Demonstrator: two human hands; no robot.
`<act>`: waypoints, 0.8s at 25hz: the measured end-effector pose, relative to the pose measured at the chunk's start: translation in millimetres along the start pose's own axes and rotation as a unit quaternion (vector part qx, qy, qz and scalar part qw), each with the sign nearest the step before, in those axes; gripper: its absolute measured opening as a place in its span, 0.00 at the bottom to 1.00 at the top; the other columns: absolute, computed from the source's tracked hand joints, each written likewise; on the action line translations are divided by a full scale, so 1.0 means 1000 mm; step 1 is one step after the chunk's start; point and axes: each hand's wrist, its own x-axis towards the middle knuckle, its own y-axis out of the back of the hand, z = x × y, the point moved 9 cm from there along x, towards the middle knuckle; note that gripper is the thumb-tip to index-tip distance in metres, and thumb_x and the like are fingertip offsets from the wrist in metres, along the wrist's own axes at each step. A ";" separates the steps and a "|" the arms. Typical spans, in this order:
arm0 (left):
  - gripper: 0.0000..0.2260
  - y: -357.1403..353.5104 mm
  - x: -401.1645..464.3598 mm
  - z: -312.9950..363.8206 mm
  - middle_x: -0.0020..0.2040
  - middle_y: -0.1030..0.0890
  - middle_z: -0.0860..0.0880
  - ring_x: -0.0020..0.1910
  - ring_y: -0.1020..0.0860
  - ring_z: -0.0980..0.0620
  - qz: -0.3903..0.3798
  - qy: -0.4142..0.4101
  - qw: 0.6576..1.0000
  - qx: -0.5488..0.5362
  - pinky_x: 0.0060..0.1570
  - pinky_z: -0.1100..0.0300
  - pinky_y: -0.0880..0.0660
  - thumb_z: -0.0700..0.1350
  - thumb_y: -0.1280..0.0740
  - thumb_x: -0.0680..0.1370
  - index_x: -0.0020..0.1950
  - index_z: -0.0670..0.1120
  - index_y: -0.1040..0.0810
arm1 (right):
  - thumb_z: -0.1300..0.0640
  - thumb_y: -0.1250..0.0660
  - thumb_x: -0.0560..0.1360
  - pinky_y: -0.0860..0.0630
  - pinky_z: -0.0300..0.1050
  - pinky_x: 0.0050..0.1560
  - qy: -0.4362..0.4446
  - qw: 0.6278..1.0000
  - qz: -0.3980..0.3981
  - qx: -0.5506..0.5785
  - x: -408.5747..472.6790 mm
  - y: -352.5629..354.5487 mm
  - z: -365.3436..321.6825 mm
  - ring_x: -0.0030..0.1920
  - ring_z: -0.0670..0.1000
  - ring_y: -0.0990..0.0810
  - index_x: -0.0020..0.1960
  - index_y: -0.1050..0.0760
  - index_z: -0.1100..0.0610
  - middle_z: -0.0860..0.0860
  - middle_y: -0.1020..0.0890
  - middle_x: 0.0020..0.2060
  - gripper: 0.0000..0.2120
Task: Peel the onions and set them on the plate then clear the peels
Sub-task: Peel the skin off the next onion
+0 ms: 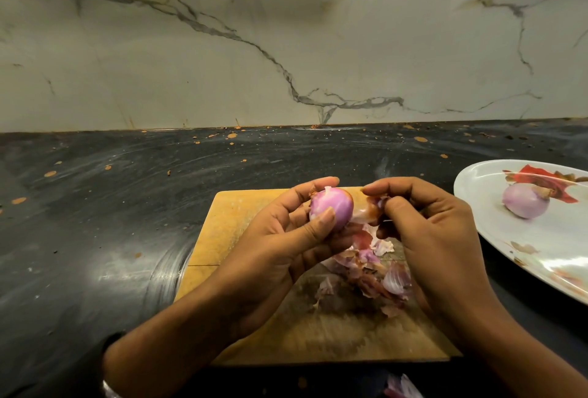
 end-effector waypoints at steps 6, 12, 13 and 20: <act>0.21 0.000 0.000 -0.003 0.57 0.17 0.39 0.50 0.16 0.44 0.000 0.012 1.000 -0.007 0.47 0.58 0.17 0.43 0.35 0.75 0.68 0.41 0.27 | 0.68 0.41 0.80 0.23 0.39 0.37 0.021 1.000 -0.007 -0.020 0.000 -0.002 -0.002 0.39 0.44 0.20 0.42 0.17 0.53 0.48 0.16 0.38 0.18; 0.19 0.001 0.000 -0.001 0.55 0.16 0.40 0.49 0.16 0.47 0.005 -0.006 1.000 -0.008 0.45 0.60 0.18 0.43 0.35 0.76 0.65 0.39 0.27 | 0.52 0.29 0.74 0.22 0.37 0.37 0.052 0.996 -0.068 -0.010 -0.007 -0.018 -0.014 0.38 0.45 0.18 0.42 0.18 0.52 0.48 0.16 0.37 0.05; 0.19 0.002 0.001 0.000 0.56 0.16 0.40 0.50 0.16 0.47 0.008 -0.012 1.000 -0.009 0.46 0.59 0.18 0.43 0.35 0.76 0.65 0.39 0.27 | 0.49 0.25 0.72 0.21 0.36 0.38 0.059 0.995 -0.075 -0.026 -0.008 -0.020 -0.015 0.39 0.45 0.17 0.43 0.19 0.52 0.47 0.16 0.37 0.07; 0.20 0.007 0.002 0.005 0.56 0.16 0.42 0.52 0.16 0.47 0.020 -0.027 0.999 0.006 0.45 0.59 0.18 0.43 0.33 0.73 0.65 0.43 0.26 | 0.59 0.28 0.74 0.21 0.32 0.44 0.117 0.989 -0.062 -0.068 -0.010 -0.020 -0.023 0.45 0.43 0.15 0.47 0.17 0.50 0.40 0.15 0.41 0.05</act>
